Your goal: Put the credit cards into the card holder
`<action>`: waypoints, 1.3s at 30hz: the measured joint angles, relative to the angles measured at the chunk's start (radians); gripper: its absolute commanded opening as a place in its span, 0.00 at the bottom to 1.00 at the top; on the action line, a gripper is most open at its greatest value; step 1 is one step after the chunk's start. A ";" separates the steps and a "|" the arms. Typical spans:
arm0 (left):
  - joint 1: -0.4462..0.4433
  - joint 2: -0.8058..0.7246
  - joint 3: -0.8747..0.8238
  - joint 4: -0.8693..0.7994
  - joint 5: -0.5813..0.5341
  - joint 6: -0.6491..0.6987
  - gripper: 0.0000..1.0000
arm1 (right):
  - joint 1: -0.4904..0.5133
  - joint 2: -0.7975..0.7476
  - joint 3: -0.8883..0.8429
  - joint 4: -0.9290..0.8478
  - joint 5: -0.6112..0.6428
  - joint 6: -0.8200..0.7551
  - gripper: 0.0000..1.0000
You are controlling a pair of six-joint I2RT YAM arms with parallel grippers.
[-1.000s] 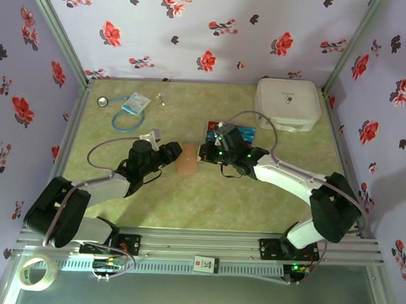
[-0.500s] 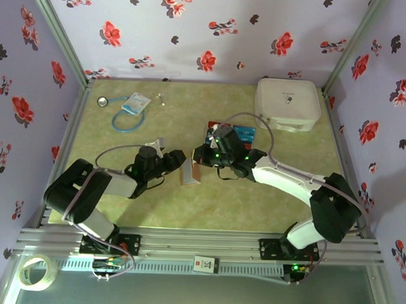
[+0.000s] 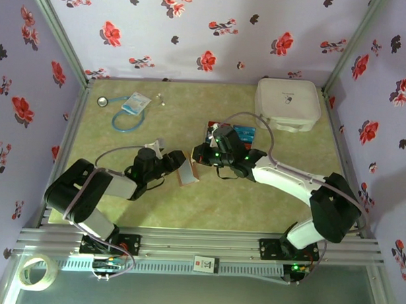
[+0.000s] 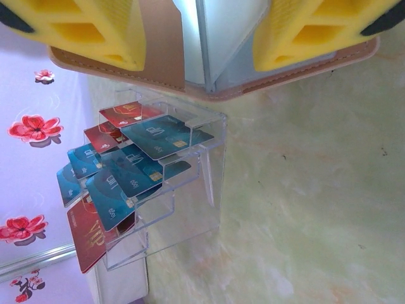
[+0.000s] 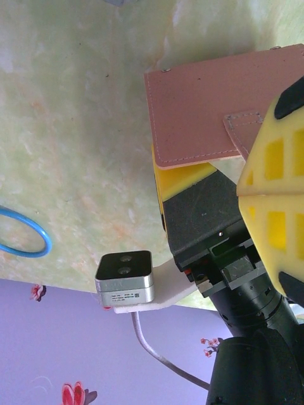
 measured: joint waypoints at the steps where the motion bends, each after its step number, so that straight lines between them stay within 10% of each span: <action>1: 0.000 0.000 0.000 0.000 0.000 0.000 0.47 | 0.000 0.000 0.000 0.000 0.000 0.000 0.00; 39: -0.025 -0.104 0.161 -0.703 -0.050 0.290 0.46 | -0.043 0.000 -0.132 0.083 0.000 0.011 0.00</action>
